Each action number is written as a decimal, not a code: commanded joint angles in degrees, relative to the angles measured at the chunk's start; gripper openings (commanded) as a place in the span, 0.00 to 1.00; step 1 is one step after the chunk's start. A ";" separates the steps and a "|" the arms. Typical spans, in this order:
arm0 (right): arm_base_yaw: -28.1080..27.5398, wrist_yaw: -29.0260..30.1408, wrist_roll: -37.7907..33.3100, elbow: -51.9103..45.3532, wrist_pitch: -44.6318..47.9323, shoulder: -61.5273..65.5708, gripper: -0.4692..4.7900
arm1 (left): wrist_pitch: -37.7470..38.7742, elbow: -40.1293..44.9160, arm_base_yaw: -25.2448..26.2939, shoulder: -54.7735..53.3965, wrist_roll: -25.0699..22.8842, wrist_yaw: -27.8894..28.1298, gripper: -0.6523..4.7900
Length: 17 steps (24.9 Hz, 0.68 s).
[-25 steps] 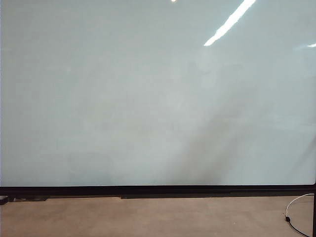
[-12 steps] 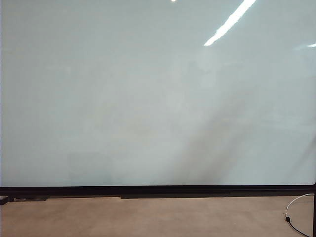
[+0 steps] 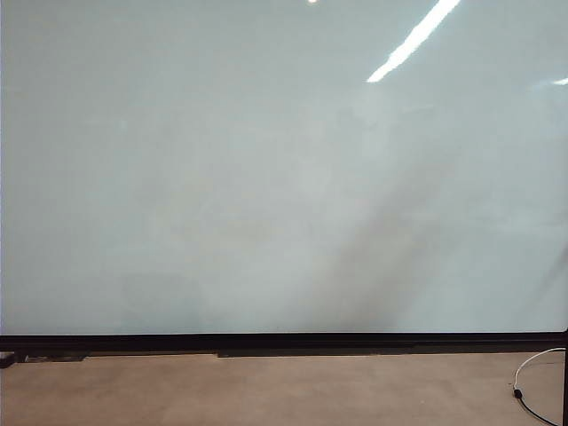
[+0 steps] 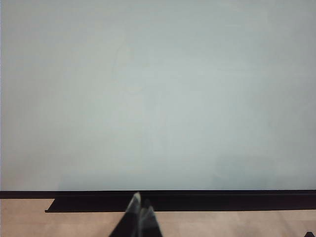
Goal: Pick up the pen on the shelf to the right of the whiteboard and draw a rectangle.
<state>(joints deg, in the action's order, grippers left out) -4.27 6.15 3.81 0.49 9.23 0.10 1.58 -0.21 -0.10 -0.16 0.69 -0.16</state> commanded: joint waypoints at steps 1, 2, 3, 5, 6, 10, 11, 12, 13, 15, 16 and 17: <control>0.00 0.00 -1.07 2.89 -2.73 -0.04 0.08 | -0.37 -0.17 0.00 -0.02 -0.24 -0.02 0.11; -0.02 -0.22 -1.07 3.72 -4.15 -0.02 0.08 | -0.37 -0.17 0.00 -0.02 -0.24 -0.04 0.11; -0.07 -0.28 -1.05 4.74 -5.90 -0.02 0.08 | -0.35 -0.15 0.00 -0.02 -0.24 -0.02 0.11; -0.09 -1.05 -1.05 6.38 -8.00 0.02 0.08 | -0.37 -0.17 0.00 -0.02 -0.24 -0.04 0.11; -0.09 -1.81 -1.05 6.91 -8.35 0.02 0.08 | -0.37 -0.17 0.00 -0.02 -0.24 -0.04 0.11; -0.11 -3.56 -1.05 7.76 -7.34 0.02 0.08 | -0.37 -0.17 0.00 -0.02 -0.24 -0.02 0.11; -0.11 -3.56 -1.05 7.76 -7.48 0.04 0.08 | -0.37 -0.15 0.00 -0.02 -0.24 -0.04 0.11; -0.11 -3.54 -1.05 7.76 -7.54 0.07 0.08 | -0.37 -0.17 0.00 -0.02 -0.24 -0.04 0.11; -0.11 -3.54 -1.05 7.76 -7.54 0.17 0.08 | -0.37 -0.17 0.00 -0.02 -0.24 -0.04 0.11; -0.11 -3.54 -1.05 8.07 -7.85 0.98 0.08 | -0.37 -0.17 0.00 -0.02 -0.24 -0.04 0.11; -0.13 -3.67 -1.05 8.55 -8.22 2.47 0.08 | -0.37 -0.17 0.00 -0.02 -0.24 -0.04 0.11; -0.28 -3.65 -1.03 9.11 -8.28 4.98 0.08 | -0.37 -0.17 0.00 -0.02 -0.24 -0.04 0.11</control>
<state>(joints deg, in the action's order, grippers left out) -4.38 2.72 2.94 9.02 0.54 3.62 1.58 -0.21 -0.10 -0.19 0.69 -0.19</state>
